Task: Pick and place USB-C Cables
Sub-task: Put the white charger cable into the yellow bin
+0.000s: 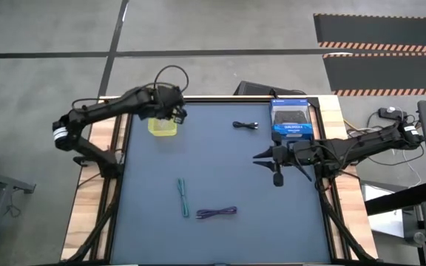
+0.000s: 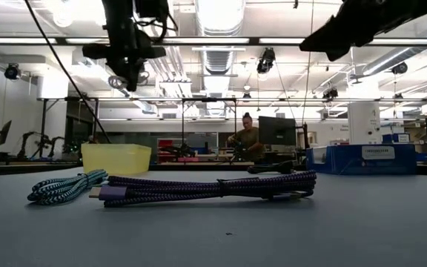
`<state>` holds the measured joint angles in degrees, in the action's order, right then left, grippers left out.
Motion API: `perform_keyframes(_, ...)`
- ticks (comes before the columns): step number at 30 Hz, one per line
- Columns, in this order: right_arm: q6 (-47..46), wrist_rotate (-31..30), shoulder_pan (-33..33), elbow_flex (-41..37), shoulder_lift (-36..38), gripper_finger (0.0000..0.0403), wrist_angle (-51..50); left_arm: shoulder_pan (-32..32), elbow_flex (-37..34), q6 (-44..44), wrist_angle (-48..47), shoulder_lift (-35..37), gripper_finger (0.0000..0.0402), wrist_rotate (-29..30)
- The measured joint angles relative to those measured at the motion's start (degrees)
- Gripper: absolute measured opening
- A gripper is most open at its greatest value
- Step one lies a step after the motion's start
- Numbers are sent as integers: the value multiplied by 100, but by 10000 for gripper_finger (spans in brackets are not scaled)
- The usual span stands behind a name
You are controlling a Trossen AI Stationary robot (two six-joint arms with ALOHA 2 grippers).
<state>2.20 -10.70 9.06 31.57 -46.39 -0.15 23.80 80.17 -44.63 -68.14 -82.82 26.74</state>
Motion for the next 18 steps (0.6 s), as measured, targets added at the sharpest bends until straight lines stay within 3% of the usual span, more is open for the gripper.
perform_keyframes(11,161,0,0,0,125,60,-300,903,1090,639,-734,-1175,20,-238)
perform_keyframes(18,187,2,0,0,138,59,-423,1434,1303,795,-796,-1550,20,-490)
